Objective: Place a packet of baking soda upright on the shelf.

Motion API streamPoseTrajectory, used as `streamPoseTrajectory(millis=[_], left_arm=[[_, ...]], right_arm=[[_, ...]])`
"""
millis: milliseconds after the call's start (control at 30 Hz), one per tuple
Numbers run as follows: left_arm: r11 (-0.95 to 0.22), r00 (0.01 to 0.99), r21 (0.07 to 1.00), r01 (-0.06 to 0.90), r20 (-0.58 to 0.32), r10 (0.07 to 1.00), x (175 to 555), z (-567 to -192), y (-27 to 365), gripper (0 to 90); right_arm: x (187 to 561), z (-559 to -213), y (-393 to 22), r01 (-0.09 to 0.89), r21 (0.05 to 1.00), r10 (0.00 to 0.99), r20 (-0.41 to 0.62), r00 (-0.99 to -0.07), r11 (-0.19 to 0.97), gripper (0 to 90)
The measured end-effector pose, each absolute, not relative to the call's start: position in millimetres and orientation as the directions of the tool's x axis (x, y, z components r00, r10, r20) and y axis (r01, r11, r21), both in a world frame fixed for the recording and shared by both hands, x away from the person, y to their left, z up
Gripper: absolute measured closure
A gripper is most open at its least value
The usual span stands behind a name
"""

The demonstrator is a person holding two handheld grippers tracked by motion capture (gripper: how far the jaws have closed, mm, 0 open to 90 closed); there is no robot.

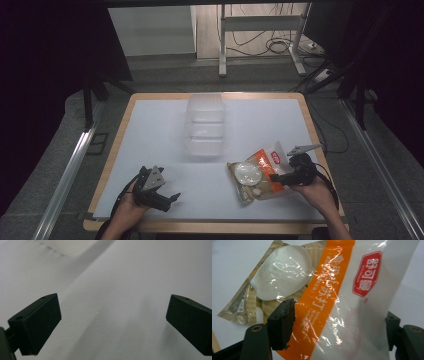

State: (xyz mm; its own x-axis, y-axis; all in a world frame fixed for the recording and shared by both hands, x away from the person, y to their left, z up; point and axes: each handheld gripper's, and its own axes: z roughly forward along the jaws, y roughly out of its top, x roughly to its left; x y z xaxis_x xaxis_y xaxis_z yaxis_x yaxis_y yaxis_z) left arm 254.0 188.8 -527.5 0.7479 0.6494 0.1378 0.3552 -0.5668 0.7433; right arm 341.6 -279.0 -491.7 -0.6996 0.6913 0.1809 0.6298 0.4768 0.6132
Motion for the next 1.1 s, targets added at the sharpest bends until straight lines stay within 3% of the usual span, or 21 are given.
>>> streamPoseTrajectory(millis=[167, 267, 300, 333, 367, 400, 467, 567, 1100], left_arm=[[-0.569, 0.749, 0.742, 0.355, 0.138, 0.648, 254.0, -527.7, 188.5, 0.0], [-0.569, 0.749, 0.742, 0.355, 0.138, 0.647, 254.0, -527.8, 188.3, 0.0], [-0.57, 0.75, 0.741, 0.354, 0.139, 0.647, 254.0, -527.8, 188.3, 0.0], [-0.57, 0.75, 0.741, 0.354, 0.139, 0.647, 254.0, -527.8, 188.3, 0.0], [-0.57, 0.75, 0.741, 0.354, 0.14, 0.647, 254.0, -527.8, 188.2, 0.0], [-0.57, 0.75, 0.741, 0.354, 0.14, 0.647, 254.0, -527.8, 188.2, 0.0], [-0.571, 0.749, 0.741, 0.353, 0.141, 0.647, 253.8, -527.8, 188.1, 0.0], [-0.572, 0.749, 0.741, 0.353, 0.143, 0.647, 253.8, -527.8, 188.0, 0.0], [-0.577, 0.746, 0.736, 0.356, 0.148, 0.649, 254.0, -528.6, 187.0, 0.0]], right_arm=[[342.5, -493.3, -277.6, 0.646, 0.613, 0.652, 0.264, -0.71, 0.455, 41.0], [341.9, -493.5, -275.5, 0.641, 0.616, 0.65, 0.259, -0.714, 0.458, 45.5], [341.0, -492.2, -273.4, 0.634, 0.614, 0.664, 0.228, -0.713, 0.47, 54.0], [341.0, -492.2, -273.4, 0.634, 0.614, 0.664, 0.228, -0.713, 0.47, 54.0], [340.0, -490.2, -272.9, 0.634, 0.614, 0.677, 0.209, -0.706, 0.471, 63.0], [340.0, -490.2, -272.9, 0.634, 0.614, 0.677, 0.209, -0.706, 0.471, 63.0], [339.2, -488.5, -272.6, 0.641, 0.598, 0.692, 0.19, -0.696, 0.481, 76.3], [337.5, -485.9, -272.5, 0.634, 0.6, 0.698, 0.168, -0.696, 0.487, 86.6], [333.9, -449.8, -261.4, 0.549, 0.713, 0.657, 0.165, -0.735, 0.435, 88.2]])
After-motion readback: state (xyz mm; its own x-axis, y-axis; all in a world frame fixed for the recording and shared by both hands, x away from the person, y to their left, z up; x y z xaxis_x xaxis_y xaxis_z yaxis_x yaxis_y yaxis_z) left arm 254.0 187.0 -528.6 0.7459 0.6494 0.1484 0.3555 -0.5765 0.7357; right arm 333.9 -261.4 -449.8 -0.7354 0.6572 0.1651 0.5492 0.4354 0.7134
